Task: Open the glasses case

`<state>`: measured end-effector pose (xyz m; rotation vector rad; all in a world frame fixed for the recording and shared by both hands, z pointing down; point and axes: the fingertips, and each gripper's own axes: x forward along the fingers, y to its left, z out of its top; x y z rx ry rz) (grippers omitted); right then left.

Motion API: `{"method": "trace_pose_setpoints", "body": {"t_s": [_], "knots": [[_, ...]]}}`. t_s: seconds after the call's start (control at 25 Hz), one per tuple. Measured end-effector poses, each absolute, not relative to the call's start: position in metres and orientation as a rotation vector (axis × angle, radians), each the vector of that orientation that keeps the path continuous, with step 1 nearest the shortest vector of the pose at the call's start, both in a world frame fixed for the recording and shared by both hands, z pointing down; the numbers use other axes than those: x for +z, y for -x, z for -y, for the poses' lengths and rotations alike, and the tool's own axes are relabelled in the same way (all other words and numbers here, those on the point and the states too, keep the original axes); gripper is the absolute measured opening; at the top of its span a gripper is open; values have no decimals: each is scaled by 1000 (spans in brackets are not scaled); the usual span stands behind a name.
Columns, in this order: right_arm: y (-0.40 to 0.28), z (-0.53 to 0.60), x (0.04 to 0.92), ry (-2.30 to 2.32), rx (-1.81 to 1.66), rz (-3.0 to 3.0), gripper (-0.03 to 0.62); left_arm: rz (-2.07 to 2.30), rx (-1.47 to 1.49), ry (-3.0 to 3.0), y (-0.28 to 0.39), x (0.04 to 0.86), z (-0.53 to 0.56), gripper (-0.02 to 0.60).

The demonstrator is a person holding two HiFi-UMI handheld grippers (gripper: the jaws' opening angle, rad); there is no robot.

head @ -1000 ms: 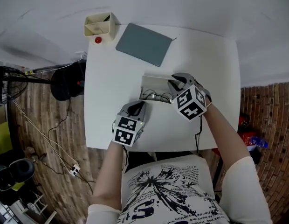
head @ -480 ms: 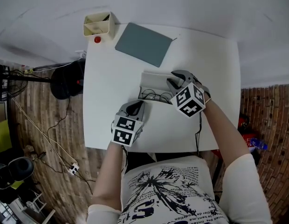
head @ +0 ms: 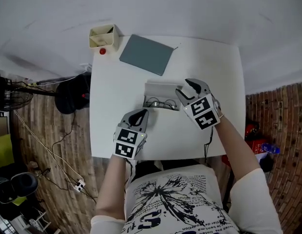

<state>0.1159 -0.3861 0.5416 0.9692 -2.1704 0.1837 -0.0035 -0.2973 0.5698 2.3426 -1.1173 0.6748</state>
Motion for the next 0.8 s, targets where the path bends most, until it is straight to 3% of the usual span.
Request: {"method": "trace_pose_setpoints", "body": {"t_s": [0.44, 0.8], "knots": [[-123, 317, 424, -1365, 199, 2352, 32, 1174, 539, -2671, 12, 430, 271, 14], [-130, 243, 368, -1581, 119, 2397, 14, 1216, 243, -2896, 24, 327, 222, 14]]}}
